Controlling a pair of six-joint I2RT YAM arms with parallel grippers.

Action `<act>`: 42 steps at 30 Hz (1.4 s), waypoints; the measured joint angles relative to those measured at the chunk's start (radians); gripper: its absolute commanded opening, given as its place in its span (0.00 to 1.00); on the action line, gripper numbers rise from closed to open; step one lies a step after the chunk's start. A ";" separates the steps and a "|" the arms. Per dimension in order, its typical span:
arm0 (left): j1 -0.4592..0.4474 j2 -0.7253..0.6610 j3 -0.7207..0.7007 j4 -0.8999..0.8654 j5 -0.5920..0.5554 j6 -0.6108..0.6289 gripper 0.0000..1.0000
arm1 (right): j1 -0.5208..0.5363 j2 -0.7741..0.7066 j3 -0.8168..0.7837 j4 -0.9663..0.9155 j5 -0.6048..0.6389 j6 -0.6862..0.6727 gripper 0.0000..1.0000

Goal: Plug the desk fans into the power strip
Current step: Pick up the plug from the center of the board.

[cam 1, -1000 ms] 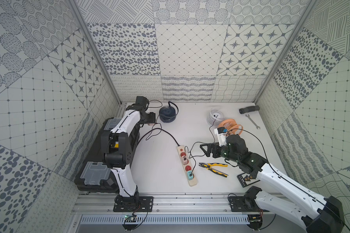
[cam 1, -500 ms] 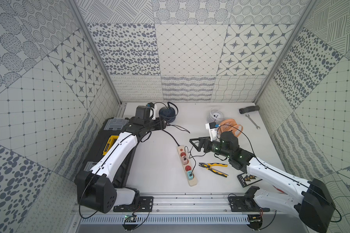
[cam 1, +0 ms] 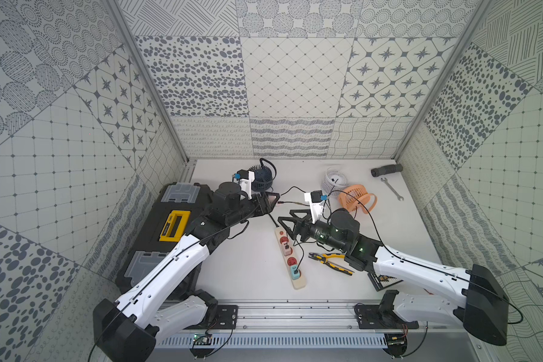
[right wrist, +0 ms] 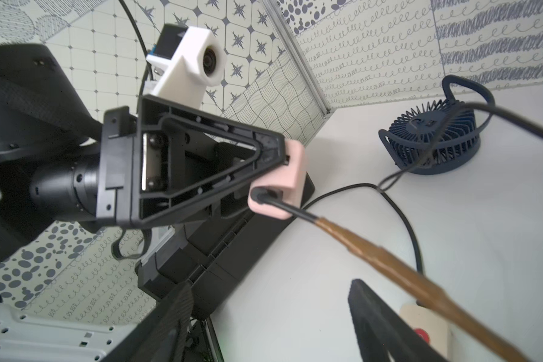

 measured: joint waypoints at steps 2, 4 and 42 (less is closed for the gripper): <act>-0.021 -0.009 -0.009 0.026 -0.002 -0.034 0.53 | 0.012 0.010 0.005 0.026 0.029 -0.008 0.71; -0.037 -0.014 -0.017 0.048 -0.002 -0.065 0.53 | 0.014 0.019 0.010 0.052 0.052 -0.016 0.67; -0.108 -0.061 -0.130 0.200 -0.119 -0.237 0.87 | 0.039 0.096 0.054 0.130 0.282 -0.102 0.00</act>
